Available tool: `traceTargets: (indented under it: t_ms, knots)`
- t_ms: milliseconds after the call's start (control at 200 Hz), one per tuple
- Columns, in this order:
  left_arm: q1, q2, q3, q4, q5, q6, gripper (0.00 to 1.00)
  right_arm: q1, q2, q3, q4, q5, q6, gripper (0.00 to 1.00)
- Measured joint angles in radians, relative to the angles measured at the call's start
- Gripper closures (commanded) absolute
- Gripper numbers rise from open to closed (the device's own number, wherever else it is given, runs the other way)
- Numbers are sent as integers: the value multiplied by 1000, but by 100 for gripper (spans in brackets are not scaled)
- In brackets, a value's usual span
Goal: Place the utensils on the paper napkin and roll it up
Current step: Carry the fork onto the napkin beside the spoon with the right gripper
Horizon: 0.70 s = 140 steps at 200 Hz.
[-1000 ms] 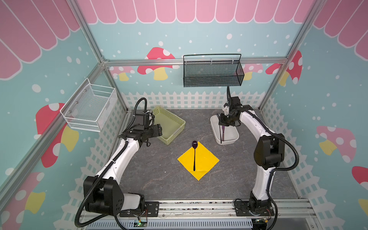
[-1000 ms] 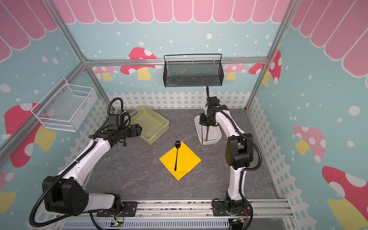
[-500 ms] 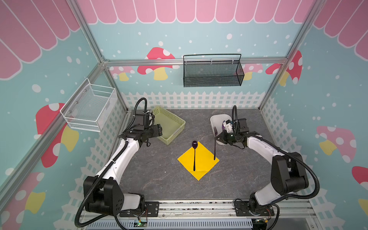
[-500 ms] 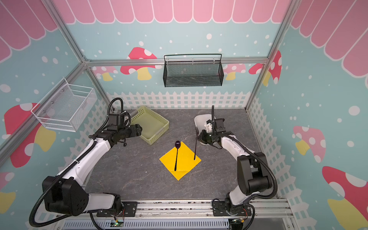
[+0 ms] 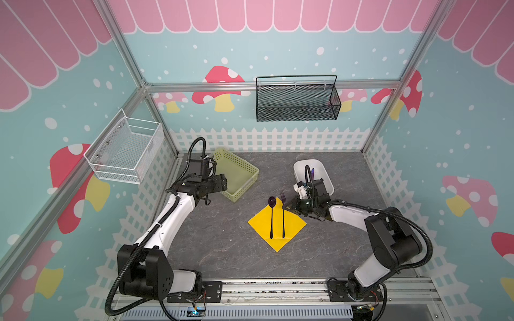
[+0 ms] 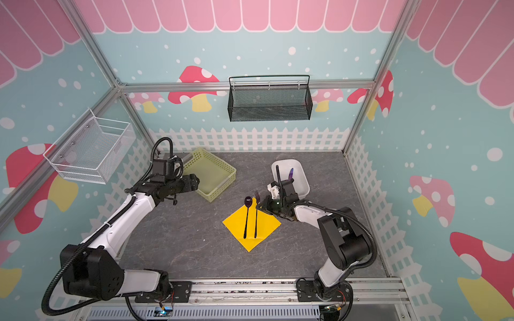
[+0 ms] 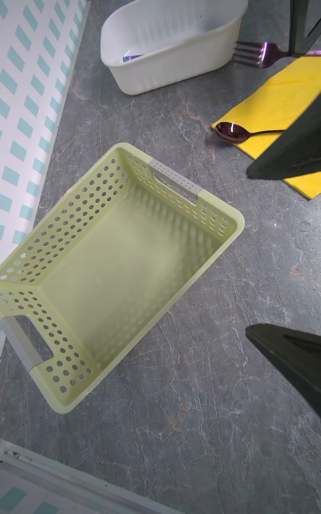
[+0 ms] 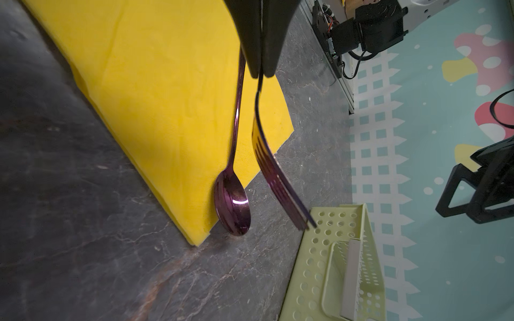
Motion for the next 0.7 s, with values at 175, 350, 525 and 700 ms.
traceTargets:
  t_ms: [175,350,525,700]
  knots:
    - [0,0,0,0,0,0,17,3,81,44,16,10,18,100]
    - [0,0,0,0,3,-3,17,16,122,76,33,18,42,100]
    - [0,0,0,0,3,-3,17,21,161,98,39,26,58,100]
    - [0,0,0,0,3,-3,17,21,189,116,38,33,68,100]
